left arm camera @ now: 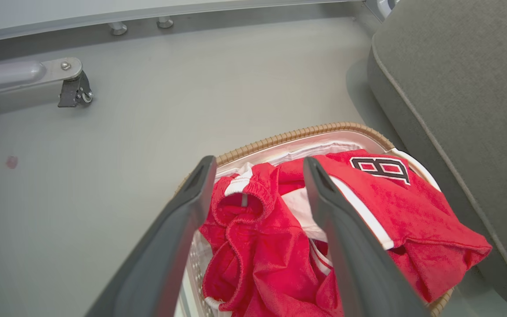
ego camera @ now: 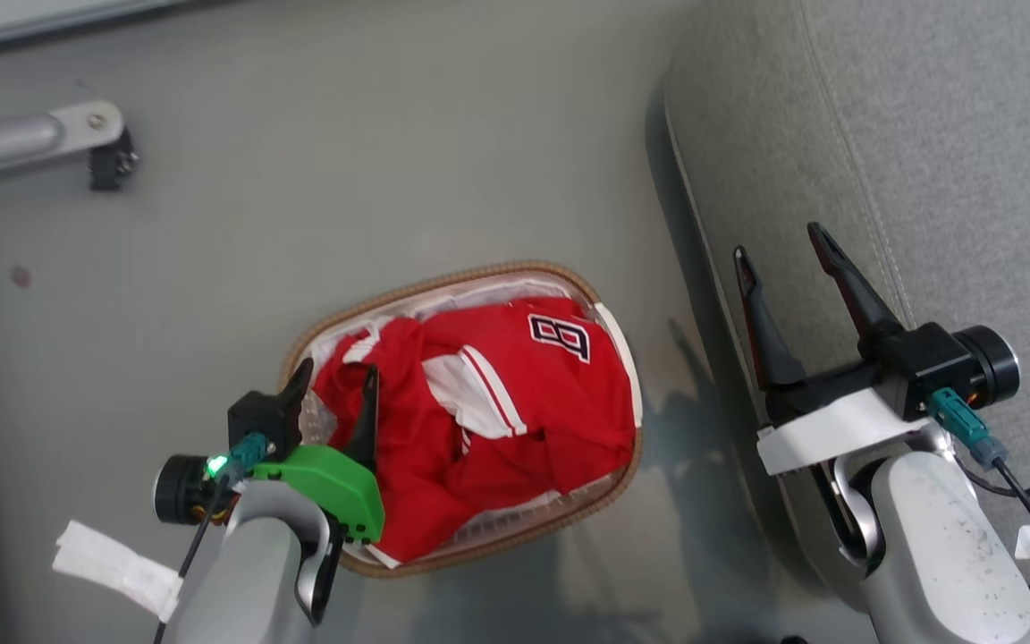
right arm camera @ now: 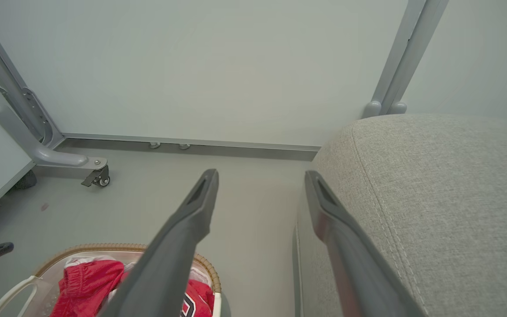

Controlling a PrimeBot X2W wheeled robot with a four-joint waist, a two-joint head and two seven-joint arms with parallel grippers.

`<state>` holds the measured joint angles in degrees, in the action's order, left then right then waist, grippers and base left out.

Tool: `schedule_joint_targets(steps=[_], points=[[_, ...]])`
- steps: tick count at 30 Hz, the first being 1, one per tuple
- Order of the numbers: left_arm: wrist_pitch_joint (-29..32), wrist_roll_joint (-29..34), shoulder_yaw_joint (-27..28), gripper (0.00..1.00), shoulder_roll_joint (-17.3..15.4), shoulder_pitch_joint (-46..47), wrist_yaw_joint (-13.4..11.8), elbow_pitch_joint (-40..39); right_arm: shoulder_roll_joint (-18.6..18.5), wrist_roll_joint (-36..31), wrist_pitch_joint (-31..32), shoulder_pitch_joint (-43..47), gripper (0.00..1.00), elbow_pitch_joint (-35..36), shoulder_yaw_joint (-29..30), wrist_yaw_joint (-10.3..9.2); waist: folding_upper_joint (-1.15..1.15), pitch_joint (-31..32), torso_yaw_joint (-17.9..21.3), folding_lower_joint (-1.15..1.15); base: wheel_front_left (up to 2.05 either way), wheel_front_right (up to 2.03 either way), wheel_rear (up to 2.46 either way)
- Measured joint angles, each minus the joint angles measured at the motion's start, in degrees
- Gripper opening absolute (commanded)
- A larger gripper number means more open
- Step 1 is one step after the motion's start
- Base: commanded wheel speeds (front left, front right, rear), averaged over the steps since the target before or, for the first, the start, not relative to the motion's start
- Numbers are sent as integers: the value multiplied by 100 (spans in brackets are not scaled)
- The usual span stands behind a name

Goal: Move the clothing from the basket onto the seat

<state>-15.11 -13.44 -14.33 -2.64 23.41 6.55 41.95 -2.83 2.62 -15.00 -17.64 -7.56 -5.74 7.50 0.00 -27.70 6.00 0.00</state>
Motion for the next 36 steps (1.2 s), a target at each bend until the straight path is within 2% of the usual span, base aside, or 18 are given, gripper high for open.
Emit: schedule_joint_targets(steps=[7, 14, 25, 26, 30, 31, 36], points=[[-1, 65, 2, 100, -34, 660, 2, 861, -1, 142, 0, -248, 100, 54, -134, 0, 0, -741, 299, 0, 0, 0, 0], [-1, 42, 130, 100, -151, 1064, -102, 1491, -1, 286, 0, -421, 100, 90, -324, 0, 0, -1266, 635, 1, 0, 0, 0], [-1, -64, 347, 100, -316, 1535, -254, 1817, 1, 449, 0, -505, 100, 111, -478, 0, 0, -1675, 1100, 0, 0, 0, 0], [-1, -64, 354, 86, -331, 1557, -258, 1852, 1, 454, 0, -506, 100, 110, -493, 0, 0, -1688, 1131, 0, 0, 0, 0], [-1, -73, 375, 6, -341, 1634, -304, 1950, 1, 466, 0, -506, 100, 103, -537, 0, 0, -1689, 1212, 0, 0, 0, 0], [-1, -73, 368, 0, -338, 1634, -304, 1954, 1, 471, 0, -506, 100, 98, -538, 0, 0, -1672, 1219, 1, 0, 0, 0], [-1, -77, 374, 0, -309, 1571, -300, 1880, 1, 449, 0, -466, 100, 31, -532, 0, 0, -1516, 1197, 0, 0, 0, 0]])
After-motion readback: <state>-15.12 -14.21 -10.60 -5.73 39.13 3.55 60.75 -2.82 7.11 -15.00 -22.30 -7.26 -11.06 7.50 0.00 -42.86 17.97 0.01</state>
